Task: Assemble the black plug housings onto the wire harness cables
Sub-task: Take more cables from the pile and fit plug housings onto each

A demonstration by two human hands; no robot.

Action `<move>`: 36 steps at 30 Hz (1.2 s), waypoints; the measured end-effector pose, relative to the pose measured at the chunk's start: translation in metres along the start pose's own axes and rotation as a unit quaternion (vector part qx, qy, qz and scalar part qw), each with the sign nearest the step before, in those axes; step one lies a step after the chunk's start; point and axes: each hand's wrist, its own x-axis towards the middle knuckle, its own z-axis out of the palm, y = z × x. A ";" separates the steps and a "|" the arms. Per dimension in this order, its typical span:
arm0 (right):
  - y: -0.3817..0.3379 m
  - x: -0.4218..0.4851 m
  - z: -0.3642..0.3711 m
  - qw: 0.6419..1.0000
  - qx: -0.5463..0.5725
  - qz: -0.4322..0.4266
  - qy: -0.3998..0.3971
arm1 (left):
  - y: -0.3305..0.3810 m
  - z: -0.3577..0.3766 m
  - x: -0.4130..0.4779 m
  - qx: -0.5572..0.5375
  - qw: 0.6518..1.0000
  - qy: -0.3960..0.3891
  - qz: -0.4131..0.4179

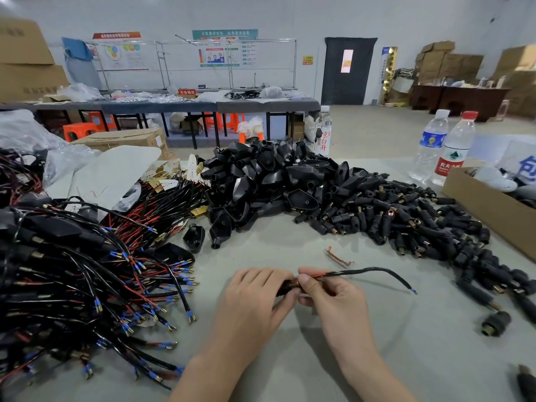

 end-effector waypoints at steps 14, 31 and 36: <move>0.003 0.003 0.002 0.999 -0.013 -0.001 0.034 | 0.001 -0.004 0.001 -0.012 0.999 -0.034 -0.019; 0.002 0.016 -0.023 0.998 0.032 0.036 0.049 | -0.009 -0.005 -0.007 -0.163 0.969 -0.095 -0.157; 0.000 0.015 -0.023 0.999 0.011 0.031 0.021 | -0.011 -0.003 -0.009 -0.181 0.962 -0.103 -0.174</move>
